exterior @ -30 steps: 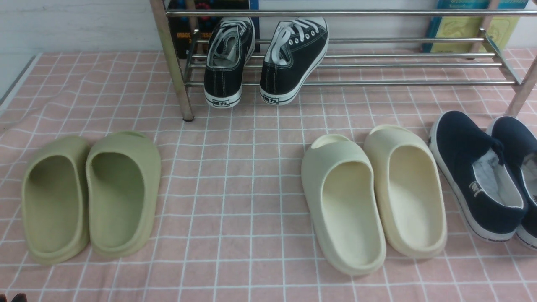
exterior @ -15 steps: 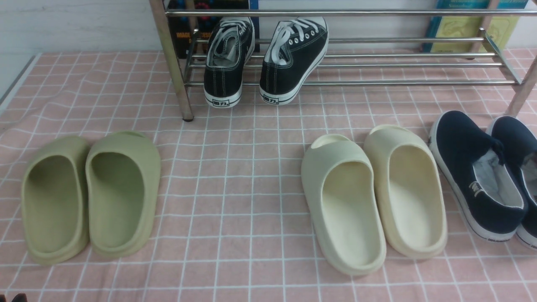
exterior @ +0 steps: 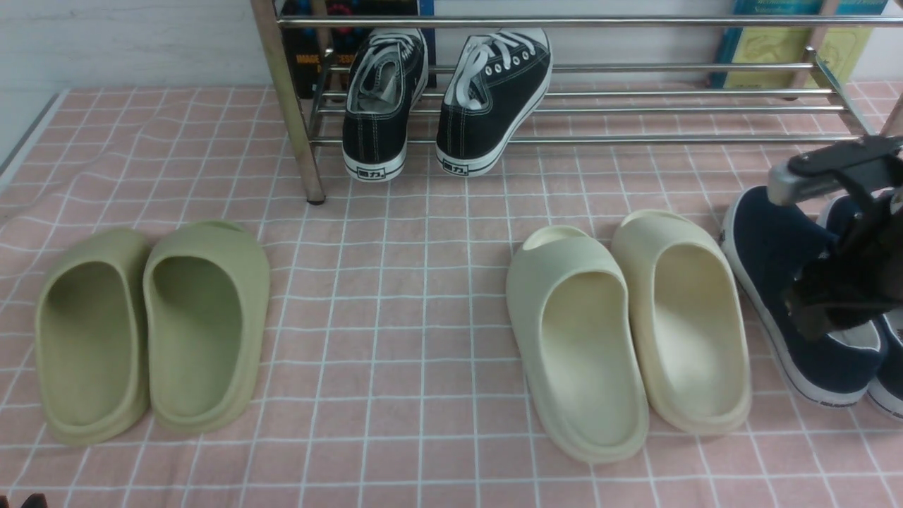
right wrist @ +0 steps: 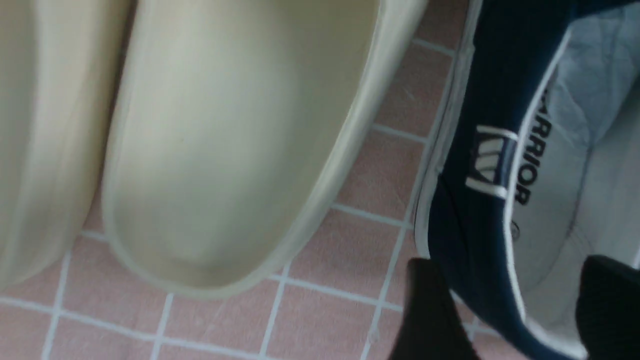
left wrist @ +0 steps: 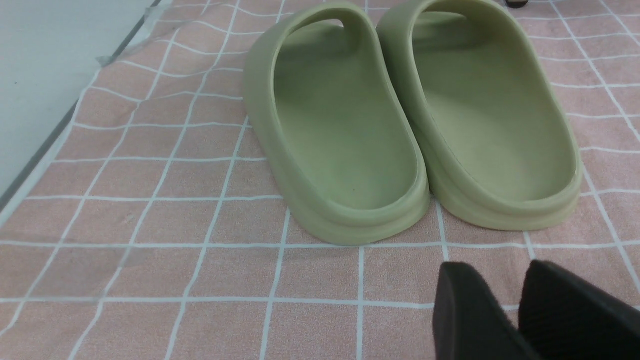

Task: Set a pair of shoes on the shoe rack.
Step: Use the right arm to grab the shoe closest to it

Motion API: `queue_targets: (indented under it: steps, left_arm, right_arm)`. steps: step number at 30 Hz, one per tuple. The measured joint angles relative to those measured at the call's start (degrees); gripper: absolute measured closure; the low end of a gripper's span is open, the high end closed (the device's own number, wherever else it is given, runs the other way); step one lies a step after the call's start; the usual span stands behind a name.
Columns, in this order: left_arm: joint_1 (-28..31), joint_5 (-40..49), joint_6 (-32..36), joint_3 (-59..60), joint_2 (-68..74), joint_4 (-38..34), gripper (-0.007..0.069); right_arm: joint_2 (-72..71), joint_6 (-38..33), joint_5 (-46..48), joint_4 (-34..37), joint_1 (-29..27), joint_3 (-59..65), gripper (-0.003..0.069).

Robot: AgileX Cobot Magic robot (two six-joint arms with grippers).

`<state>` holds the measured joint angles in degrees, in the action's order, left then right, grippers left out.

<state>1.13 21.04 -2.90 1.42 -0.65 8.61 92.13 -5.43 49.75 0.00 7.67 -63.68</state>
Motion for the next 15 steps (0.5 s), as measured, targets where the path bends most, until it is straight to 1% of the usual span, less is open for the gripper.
queue_targets:
  steps: [2, 4, 5, 6, 7, 8, 9, 10, 11, 12, 13, 15]
  left_arm:
    - [0.0, 0.0, 0.0, 0.0, 0.0, 0.0, 0.0424]
    - [0.0, 0.0, 0.0, 0.0, 0.0, 0.0, 0.0424]
    - [0.0, 0.0, 0.0, 0.0, 0.0, 0.0, 0.0424]
    - [0.0, 0.0, 0.0, 0.0, 0.0, 0.0, 0.0424]
    - [0.0, 0.0, 0.0, 0.0, 0.0, 0.0, 0.0422]
    - [0.0, 0.0, 0.0, 0.0, 0.0, 0.0, 0.0422]
    - [0.0, 0.0, 0.0, 0.0, 0.0, 0.0, 0.0421]
    - [0.0, 0.0, 0.0, 0.0, 0.0, 0.0, 0.0419]
    - [0.0, 0.0, 0.0, 0.0, 0.0, 0.0, 0.0417]
    - [0.0, 0.0, 0.0, 0.0, 0.0, 0.0, 0.0416]
    - [0.0, 0.0, 0.0, 0.0, 0.0, 0.0, 0.0415]
    - [0.0, 0.0, 0.0, 0.0, 0.0, 0.0, 0.0412]
  right_arm:
    - [3.25, 0.0, -1.79, -0.51, 0.0, 0.0, 0.0211]
    - [5.49, 0.0, -3.25, -0.51, 0.0, 0.0, 0.023]
    - [7.17, 0.0, -4.12, -0.51, 0.0, 0.0, 0.0272]
    - [7.58, 0.0, -4.2, -0.51, 0.0, 0.0, 0.028]
    - [8.83, 0.0, -4.8, -0.56, 0.0, 0.0, 0.0384]
    - [9.08, 0.0, -5.01, -0.69, 0.0, 0.0, 0.0435]
    - [9.08, 0.0, -5.07, -1.09, 0.0, -0.07, 0.0505]
    - [8.94, 0.13, -5.07, -1.09, 0.0, -0.26, 0.0547]
    - [8.55, 0.18, -4.94, -1.0, 0.0, -0.48, 0.0603]
    - [8.06, 0.18, -4.31, -0.86, 0.08, -0.84, 0.0632]
    - [7.91, 0.18, -3.87, -0.86, 0.07, -0.94, 0.0638]
    - [5.52, 0.18, 0.69, -0.58, 0.09, -2.83, 0.064]
